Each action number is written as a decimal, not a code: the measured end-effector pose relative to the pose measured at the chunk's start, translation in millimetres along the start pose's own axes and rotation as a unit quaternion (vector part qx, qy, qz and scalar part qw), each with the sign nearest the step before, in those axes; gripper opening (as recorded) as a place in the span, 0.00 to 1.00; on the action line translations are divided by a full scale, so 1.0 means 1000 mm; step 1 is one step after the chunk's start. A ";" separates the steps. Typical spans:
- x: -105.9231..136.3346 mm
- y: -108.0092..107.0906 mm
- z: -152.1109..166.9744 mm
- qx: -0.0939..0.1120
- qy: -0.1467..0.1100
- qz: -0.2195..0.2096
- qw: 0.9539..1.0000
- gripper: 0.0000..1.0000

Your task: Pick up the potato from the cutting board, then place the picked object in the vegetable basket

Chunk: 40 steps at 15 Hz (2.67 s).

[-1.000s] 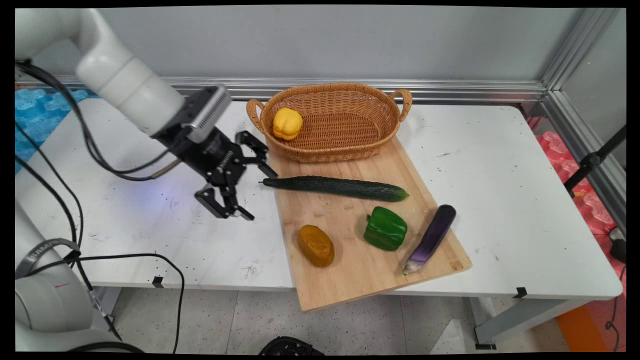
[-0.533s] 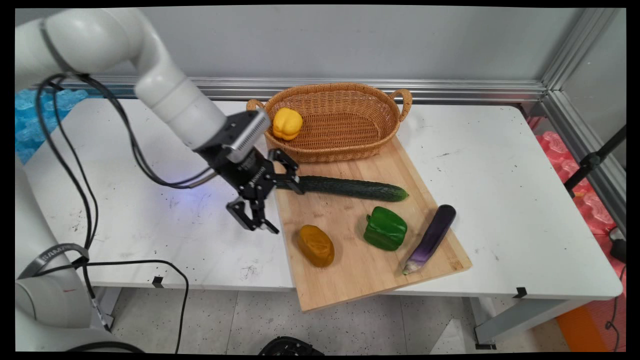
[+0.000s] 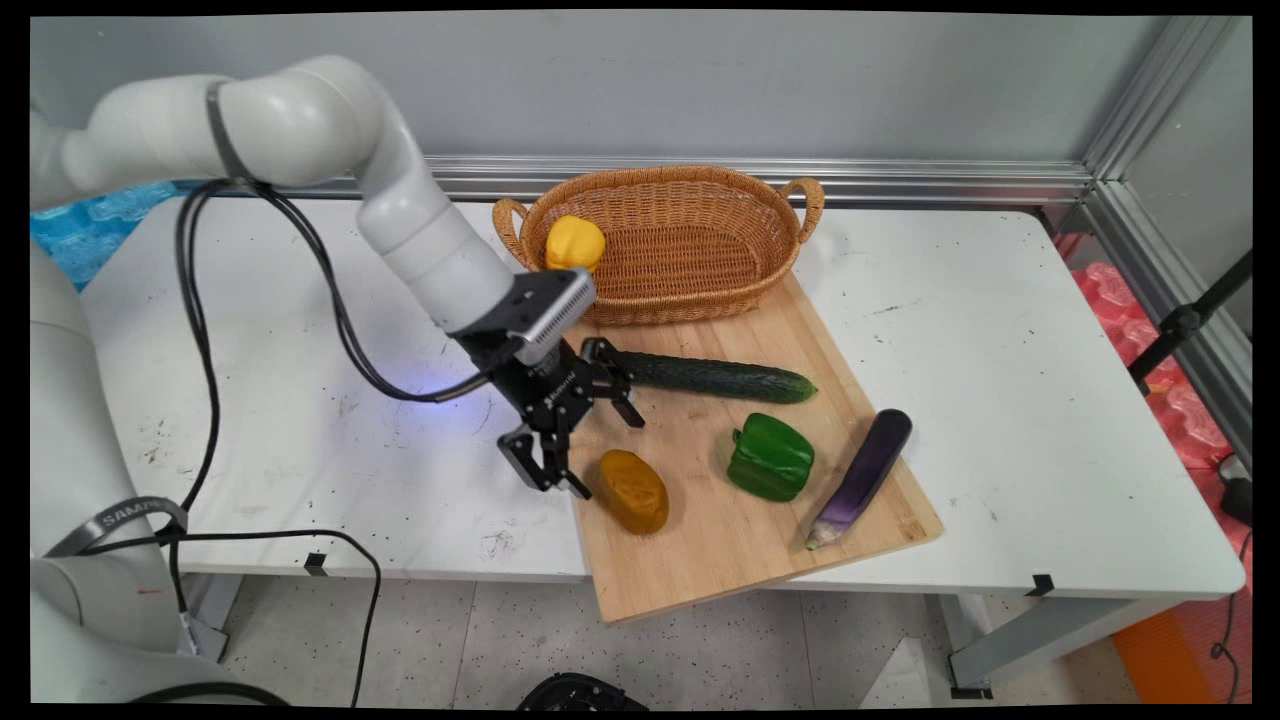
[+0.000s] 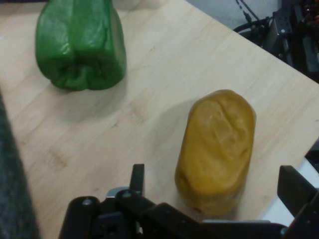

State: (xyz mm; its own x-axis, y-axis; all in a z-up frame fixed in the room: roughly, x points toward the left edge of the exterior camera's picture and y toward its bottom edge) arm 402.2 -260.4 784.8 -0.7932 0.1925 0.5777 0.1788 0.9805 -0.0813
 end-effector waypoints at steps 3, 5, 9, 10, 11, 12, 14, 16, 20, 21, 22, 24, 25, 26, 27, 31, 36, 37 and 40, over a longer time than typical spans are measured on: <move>-0.001 -0.006 0.014 -0.010 0.003 0.001 1.000 1.00; -0.002 -0.010 0.022 -0.016 0.005 0.001 1.000 1.00; -0.003 -0.014 0.031 -0.024 0.009 0.004 1.000 0.00; -0.002 -0.015 0.031 -0.026 0.010 0.005 1.000 0.00; -0.002 -0.016 0.032 -0.028 0.010 0.007 1.000 0.00; -0.002 -0.017 0.030 -0.029 0.011 0.009 0.999 0.00; -0.001 -0.018 0.025 -0.030 0.012 0.009 0.999 0.00; 0.002 -0.017 0.015 -0.029 0.015 0.003 0.999 0.00; 0.007 -0.013 -0.009 -0.024 0.016 -0.017 0.999 0.00; 0.009 -0.012 -0.016 -0.021 0.016 -0.026 0.999 0.00; 0.010 -0.011 -0.024 -0.017 0.016 -0.036 0.999 0.00; 0.014 -0.009 -0.047 -0.001 0.015 -0.069 0.997 0.00; 0.015 -0.008 -0.059 0.008 0.014 -0.088 0.996 0.00; 0.015 -0.008 -0.065 0.015 0.014 -0.099 0.995 0.00; 0.016 -0.008 -0.075 0.025 0.014 -0.116 0.993 0.00; 0.014 -0.012 -0.112 0.075 0.013 -0.191 0.979 0.00; 0.007 -0.028 -0.145 0.138 0.013 -0.264 0.955 0.00; 0.005 -0.033 -0.151 0.152 0.013 -0.278 0.948 0.00; 0.000 -0.053 -0.166 0.196 0.012 -0.319 0.927 0.00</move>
State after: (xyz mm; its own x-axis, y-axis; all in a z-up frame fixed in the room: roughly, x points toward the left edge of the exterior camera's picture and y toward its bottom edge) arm 489.5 -319.1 923.7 -0.6514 -0.4270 0.6272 -0.5504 0.8349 -0.0033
